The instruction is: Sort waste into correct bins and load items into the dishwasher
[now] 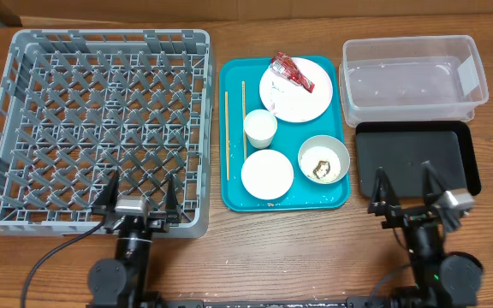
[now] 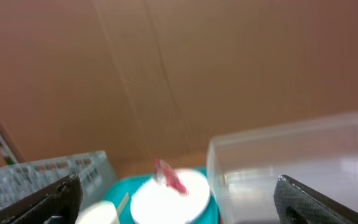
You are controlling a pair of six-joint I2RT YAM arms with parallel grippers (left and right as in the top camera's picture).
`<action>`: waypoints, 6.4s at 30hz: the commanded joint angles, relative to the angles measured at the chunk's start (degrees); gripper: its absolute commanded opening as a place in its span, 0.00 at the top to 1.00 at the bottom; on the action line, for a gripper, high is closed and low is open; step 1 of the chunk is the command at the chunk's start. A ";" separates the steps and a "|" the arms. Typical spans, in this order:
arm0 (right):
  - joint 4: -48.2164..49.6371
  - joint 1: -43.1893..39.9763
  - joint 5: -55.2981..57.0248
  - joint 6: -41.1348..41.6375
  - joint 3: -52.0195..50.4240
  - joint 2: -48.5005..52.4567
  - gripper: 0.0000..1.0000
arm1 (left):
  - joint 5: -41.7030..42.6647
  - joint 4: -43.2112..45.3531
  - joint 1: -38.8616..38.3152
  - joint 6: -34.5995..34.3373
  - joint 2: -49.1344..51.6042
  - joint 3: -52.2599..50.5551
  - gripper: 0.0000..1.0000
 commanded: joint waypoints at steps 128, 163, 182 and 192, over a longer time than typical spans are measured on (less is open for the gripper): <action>-94.55 12.13 3.28 14.51 123.84 112.91 0.21 | 0.50 -66.07 0.04 0.26 82.97 91.12 0.00; -55.15 20.11 3.65 23.74 74.16 113.61 0.66 | 0.50 -66.07 0.04 0.26 82.97 91.12 0.00; -68.32 19.10 1.73 23.08 87.82 108.85 0.96 | 0.50 -66.07 0.04 0.26 82.97 91.12 0.00; -80.56 10.03 0.39 18.91 96.21 96.43 0.96 | 0.50 -66.07 0.00 0.26 82.99 91.12 0.00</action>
